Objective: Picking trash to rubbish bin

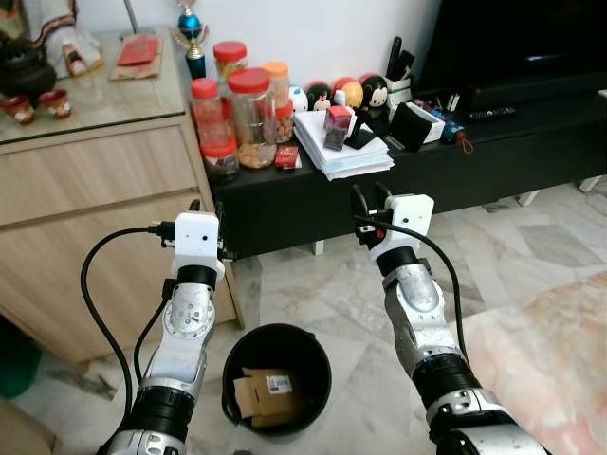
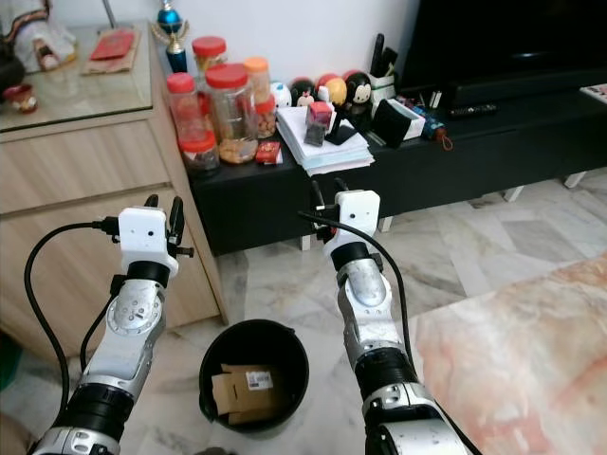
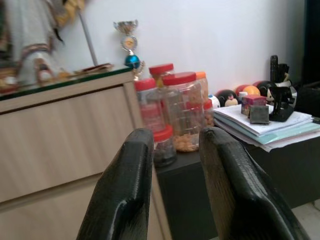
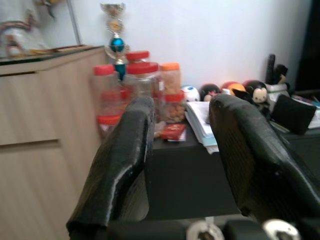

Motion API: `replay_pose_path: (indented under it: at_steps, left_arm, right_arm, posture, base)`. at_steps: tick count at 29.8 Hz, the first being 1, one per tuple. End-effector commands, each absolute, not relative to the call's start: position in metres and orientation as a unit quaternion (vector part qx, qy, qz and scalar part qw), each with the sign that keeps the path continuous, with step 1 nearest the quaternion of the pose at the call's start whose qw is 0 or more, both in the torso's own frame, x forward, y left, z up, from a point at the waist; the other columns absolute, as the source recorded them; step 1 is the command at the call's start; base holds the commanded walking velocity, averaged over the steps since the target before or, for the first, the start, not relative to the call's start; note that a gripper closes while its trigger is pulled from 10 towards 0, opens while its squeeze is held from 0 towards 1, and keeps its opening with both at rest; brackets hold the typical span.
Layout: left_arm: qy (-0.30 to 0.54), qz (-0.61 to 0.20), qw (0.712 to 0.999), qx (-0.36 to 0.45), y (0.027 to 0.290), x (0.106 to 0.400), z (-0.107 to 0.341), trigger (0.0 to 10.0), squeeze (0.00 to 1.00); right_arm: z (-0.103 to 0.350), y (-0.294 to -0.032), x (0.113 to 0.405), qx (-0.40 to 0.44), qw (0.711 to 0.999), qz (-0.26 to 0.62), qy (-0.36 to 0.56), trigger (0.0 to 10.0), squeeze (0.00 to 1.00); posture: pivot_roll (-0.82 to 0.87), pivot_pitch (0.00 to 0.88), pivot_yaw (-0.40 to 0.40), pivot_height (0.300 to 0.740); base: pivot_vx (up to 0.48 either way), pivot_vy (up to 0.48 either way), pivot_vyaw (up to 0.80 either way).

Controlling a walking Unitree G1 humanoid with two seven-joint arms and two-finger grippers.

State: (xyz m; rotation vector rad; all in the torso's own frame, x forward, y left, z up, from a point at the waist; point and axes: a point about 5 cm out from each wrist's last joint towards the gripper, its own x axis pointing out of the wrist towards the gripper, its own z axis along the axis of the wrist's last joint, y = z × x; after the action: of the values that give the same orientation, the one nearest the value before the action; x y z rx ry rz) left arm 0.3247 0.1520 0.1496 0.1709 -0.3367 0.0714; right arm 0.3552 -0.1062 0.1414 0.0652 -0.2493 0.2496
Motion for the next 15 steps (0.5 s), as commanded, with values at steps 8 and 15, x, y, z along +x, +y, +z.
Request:
replay_pose_path:
  at_steps: [8,15]
  left_arm:
    - [-0.175,0.04,0.98,0.085,0.1535,0.3251,0.155,10.0,0.0]
    - [-0.176,0.04,0.98,0.085,0.1536,0.3252,0.1555,10.0,0.0]
  right_arm:
    - [0.1475,-0.1012,0.3554,0.03,0.981,0.137,-0.134,10.0,0.0]
    - [0.1472,-0.0988,0.3546,0.031,0.98,0.142,-0.135,10.0,0.0]
  posture:
    - [0.21,0.0,0.005,0.74]
    - [0.21,0.0,0.005,0.74]
  base:
    - [-0.264,0.0,0.0]
    - [-0.264,0.0,0.0]
